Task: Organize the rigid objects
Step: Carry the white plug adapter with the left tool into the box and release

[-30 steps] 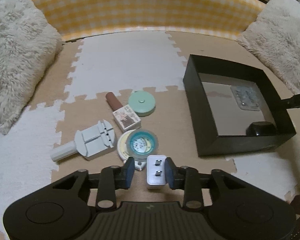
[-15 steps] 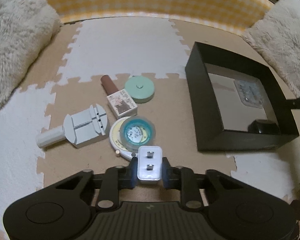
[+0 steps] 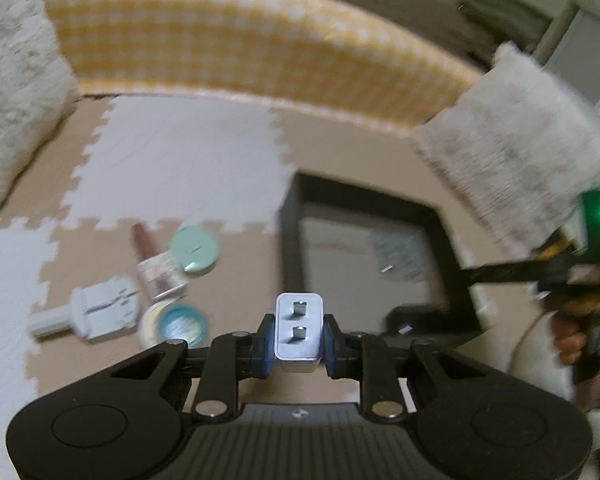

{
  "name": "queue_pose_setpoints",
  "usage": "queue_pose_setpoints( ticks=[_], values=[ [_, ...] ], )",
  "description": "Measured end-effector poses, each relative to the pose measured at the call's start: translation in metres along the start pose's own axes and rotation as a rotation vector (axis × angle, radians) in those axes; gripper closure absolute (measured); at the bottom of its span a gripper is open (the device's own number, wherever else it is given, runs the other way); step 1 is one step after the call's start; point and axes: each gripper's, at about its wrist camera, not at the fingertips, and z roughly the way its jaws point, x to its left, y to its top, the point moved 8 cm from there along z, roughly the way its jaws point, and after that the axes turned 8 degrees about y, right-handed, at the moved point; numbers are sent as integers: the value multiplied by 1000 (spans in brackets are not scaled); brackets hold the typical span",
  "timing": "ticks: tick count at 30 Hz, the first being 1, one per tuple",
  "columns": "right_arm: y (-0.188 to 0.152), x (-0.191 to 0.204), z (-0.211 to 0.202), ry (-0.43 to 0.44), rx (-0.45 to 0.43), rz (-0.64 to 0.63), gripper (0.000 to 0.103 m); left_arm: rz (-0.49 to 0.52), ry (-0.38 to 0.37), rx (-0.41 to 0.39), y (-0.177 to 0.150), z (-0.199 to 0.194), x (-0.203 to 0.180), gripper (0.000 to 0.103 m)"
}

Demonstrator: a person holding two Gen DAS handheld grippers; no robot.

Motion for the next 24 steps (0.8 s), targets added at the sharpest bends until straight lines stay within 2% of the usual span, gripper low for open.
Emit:
queue_pose_setpoints(
  ticks=[8,13,19,24],
  values=[
    [0,0,0,-1,1,-2,98,-66,-98,-21,22,29,-41,78],
    [1,0,0,3,0,1,98,-122,-142,17,22,69,-68,78],
    [1,-2,-1,14,-2,8,98,-273,-267,71,16,113,-89,78],
    [1,-3,-1,23,-3,18,98,-335,-270,135,2,144,-89,78]
  ],
)
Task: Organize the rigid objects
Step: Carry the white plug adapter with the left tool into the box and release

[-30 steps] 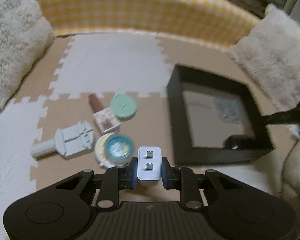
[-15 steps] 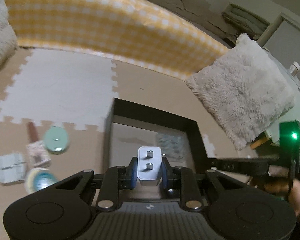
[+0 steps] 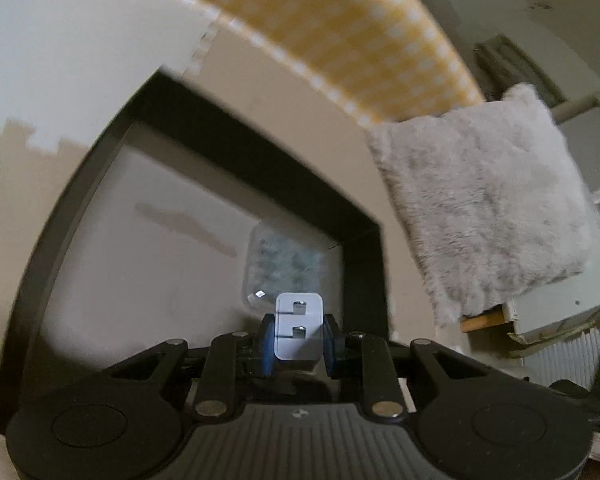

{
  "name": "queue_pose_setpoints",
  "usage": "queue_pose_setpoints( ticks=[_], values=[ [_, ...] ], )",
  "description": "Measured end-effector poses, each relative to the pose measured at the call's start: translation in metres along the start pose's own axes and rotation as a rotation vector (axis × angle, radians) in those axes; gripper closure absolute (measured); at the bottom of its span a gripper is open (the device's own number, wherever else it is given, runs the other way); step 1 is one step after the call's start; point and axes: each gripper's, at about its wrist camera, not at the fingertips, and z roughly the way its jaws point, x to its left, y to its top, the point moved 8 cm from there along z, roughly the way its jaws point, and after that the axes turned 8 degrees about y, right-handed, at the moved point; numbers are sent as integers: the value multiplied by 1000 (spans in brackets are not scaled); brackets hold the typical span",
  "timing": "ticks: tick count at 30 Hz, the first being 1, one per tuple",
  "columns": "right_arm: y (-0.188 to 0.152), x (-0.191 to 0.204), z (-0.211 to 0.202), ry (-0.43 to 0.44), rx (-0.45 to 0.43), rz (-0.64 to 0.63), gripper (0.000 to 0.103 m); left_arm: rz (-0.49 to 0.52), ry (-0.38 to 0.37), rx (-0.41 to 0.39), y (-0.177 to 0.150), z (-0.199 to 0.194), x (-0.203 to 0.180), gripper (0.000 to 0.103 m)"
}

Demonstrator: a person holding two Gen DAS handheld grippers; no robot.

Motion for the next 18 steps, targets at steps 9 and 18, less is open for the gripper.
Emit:
queue_pose_setpoints(
  ticks=[9,18],
  values=[
    [0,1,-1,0,1,-3,98,148,186,-32,1,-5,14,53],
    [0,1,-1,3,1,-1,97,187,265,-57,1,-13,14,60]
  ],
)
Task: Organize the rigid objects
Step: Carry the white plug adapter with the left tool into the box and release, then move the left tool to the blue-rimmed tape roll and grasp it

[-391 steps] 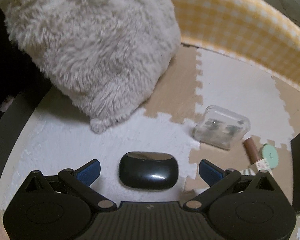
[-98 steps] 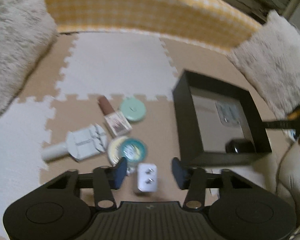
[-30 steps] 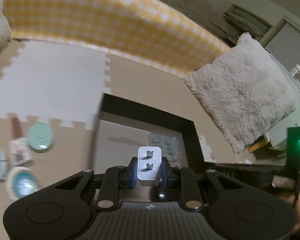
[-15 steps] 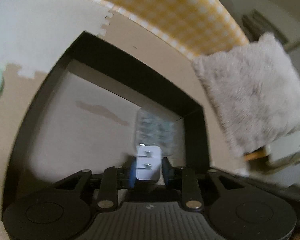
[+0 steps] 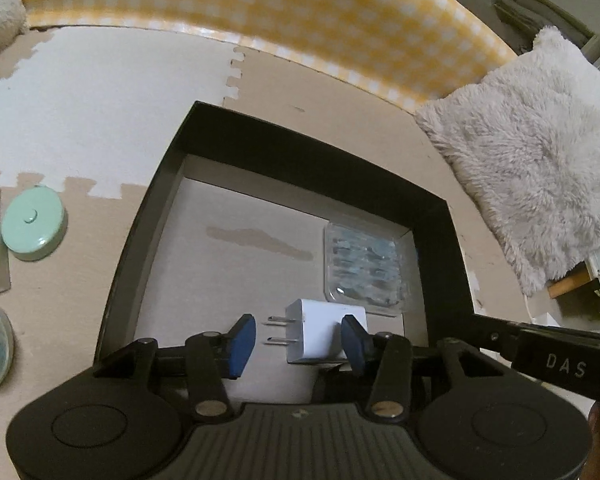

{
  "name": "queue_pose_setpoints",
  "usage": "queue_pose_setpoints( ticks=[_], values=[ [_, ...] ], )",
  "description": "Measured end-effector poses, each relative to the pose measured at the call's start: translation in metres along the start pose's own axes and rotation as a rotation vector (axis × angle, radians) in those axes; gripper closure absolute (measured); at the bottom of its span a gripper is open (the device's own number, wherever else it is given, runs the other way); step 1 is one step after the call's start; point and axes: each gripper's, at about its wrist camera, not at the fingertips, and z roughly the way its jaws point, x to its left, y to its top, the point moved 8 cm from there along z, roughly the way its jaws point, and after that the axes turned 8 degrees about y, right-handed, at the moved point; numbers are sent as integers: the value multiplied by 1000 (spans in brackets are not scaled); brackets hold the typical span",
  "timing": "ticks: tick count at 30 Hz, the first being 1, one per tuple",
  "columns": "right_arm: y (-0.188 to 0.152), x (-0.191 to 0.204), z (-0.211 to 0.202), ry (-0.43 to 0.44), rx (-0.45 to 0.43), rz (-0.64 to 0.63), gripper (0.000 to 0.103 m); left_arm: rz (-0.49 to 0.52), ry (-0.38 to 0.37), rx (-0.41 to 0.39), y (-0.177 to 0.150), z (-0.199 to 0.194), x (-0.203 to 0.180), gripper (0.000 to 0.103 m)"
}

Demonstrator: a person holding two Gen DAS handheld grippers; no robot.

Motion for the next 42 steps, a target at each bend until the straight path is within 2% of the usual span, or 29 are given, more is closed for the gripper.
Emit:
queue_pose_setpoints(
  ticks=[4,15,24,30,35,37,40,42],
  values=[
    [0,0,0,0,0,0,97,-5,-47,16,-1,4,-4,71],
    [0,0,1,5,0,11,98,78,-152,22,0,17,-39,72],
    [0,-2,1,14,-2,27,98,139,-125,-4,4,5,-41,68],
    [0,-3,1,19,-3,36,98,229,-119,-28,5,-23,-42,58],
    [0,-3,1,17,-3,35,98,313,-97,-91,10,-56,-40,34],
    [0,-3,1,15,-3,31,98,331,-87,-113,12,-69,-37,17],
    [0,-3,1,16,-3,31,98,353,-81,-135,13,-87,-31,5],
    [0,-3,1,15,-3,30,98,362,-72,-147,14,-98,-25,1]
  ],
)
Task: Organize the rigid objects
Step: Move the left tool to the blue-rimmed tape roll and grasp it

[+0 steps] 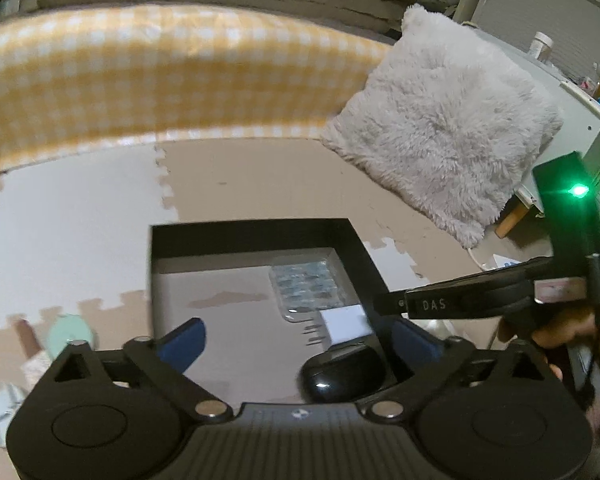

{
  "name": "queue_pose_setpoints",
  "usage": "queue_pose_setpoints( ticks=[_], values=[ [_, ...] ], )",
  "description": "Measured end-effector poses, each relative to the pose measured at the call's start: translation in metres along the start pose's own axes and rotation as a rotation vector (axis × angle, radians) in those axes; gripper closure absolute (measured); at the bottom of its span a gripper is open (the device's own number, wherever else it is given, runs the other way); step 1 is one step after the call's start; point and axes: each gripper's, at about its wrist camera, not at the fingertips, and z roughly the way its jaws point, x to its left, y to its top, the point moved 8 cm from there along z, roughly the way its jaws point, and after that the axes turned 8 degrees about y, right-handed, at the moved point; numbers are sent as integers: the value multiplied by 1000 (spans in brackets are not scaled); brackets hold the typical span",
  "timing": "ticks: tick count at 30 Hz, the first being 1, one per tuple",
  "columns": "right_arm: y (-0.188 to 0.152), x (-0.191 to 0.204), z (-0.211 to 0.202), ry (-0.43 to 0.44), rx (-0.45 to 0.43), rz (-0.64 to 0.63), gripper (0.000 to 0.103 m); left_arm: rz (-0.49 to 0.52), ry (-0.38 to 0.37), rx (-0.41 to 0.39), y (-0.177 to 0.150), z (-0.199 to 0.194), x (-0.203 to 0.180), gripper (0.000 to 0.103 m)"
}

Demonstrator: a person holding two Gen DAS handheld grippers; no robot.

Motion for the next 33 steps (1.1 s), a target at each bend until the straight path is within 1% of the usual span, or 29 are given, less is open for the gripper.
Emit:
queue_pose_setpoints(
  ticks=[6,11,16,21,24,26,29,30,31,32,33],
  values=[
    [0,0,0,-2,0,-4,98,4,41,-39,2,-30,31,0],
    [0,1,0,-7,0,-15,98,-27,105,-65,2,-48,63,0],
    [0,1,1,-9,0,-19,98,-64,138,-69,-2,-56,91,0],
    [0,1,1,-9,3,-11,98,-75,225,-74,-15,-59,118,0],
    [0,0,1,-7,3,-13,98,-67,259,-53,-26,-54,127,0],
    [0,0,1,-5,3,-9,98,-55,247,-24,-33,-49,129,0],
    [0,-1,1,-6,4,-12,98,-7,230,39,-42,-38,126,1],
    [0,0,1,-7,4,-12,98,12,233,54,-45,-35,125,4],
    [0,0,1,-7,4,-12,98,29,231,66,-48,-31,124,10],
    [0,0,1,-7,5,-11,98,42,222,83,-52,-28,123,13],
    [0,0,1,-7,5,-10,98,48,213,103,-56,-24,122,18]
  ],
)
